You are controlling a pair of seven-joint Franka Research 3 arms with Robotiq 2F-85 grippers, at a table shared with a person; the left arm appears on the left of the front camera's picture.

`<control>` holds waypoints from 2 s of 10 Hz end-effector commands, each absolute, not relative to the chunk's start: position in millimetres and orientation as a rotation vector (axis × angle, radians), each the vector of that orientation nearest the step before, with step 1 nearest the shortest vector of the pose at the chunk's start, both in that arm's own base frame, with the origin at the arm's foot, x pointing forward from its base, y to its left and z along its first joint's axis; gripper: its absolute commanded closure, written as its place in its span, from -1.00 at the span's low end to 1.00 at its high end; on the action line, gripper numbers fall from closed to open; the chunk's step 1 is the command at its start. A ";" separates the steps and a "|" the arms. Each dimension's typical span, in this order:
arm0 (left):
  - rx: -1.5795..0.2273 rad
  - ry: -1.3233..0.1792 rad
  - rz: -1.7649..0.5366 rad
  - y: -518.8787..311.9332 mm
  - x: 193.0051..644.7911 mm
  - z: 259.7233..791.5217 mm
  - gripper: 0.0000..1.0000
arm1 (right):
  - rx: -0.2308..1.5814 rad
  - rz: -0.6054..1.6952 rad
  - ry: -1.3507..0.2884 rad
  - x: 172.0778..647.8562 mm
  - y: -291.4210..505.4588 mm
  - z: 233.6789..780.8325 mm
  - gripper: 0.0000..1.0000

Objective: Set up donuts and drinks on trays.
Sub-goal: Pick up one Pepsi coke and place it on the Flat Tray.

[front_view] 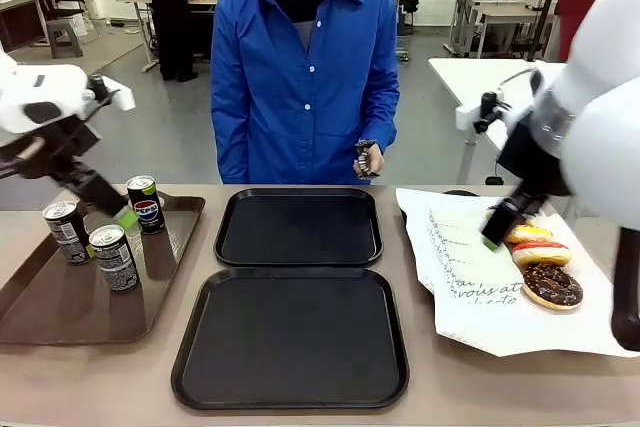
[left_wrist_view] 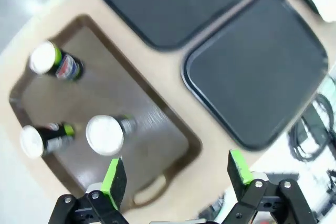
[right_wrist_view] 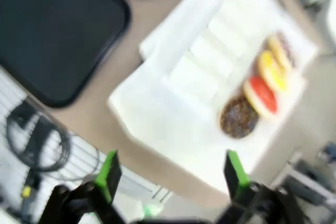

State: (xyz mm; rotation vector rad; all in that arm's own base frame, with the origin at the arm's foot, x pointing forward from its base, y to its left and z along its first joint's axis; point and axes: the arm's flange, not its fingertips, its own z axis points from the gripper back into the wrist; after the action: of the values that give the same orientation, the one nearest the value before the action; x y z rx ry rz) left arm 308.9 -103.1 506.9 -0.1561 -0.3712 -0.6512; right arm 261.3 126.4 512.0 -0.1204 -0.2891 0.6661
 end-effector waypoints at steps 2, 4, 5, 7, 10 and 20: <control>-0.151 -0.429 -0.676 -55.8 205.2 400.6 -1.00 | -0.114 0.681 -0.289 160.9 60.2 400.8 -1.00; -0.169 -0.338 -0.646 -91.7 296.5 513.4 -1.00 | -0.116 0.667 -0.243 237.1 117.3 520.9 -1.00; -0.169 -0.338 -0.646 -91.7 296.5 513.4 -1.00 | -0.116 0.667 -0.243 237.1 117.3 520.9 -1.00; -0.163 -0.337 -0.653 -88.0 292.7 516.3 -1.00 | 0.265 0.589 -0.272 236.6 66.0 516.2 -1.00; -1.048 -0.358 -0.323 -1.1 312.4 520.7 -1.00 | 0.898 0.438 -0.384 236.5 -34.3 481.8 -1.00; -1.112 -0.329 0.152 180.1 304.5 454.0 -1.00 | 1.169 -0.044 -0.288 194.0 -172.3 419.1 -1.00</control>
State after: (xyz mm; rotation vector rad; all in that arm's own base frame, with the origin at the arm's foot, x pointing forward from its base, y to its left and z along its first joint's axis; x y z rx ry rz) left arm 305.2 177.0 452.0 -1.1555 -0.3231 0.1722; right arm 202.8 -187.0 411.0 1.1824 -0.2849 -0.0477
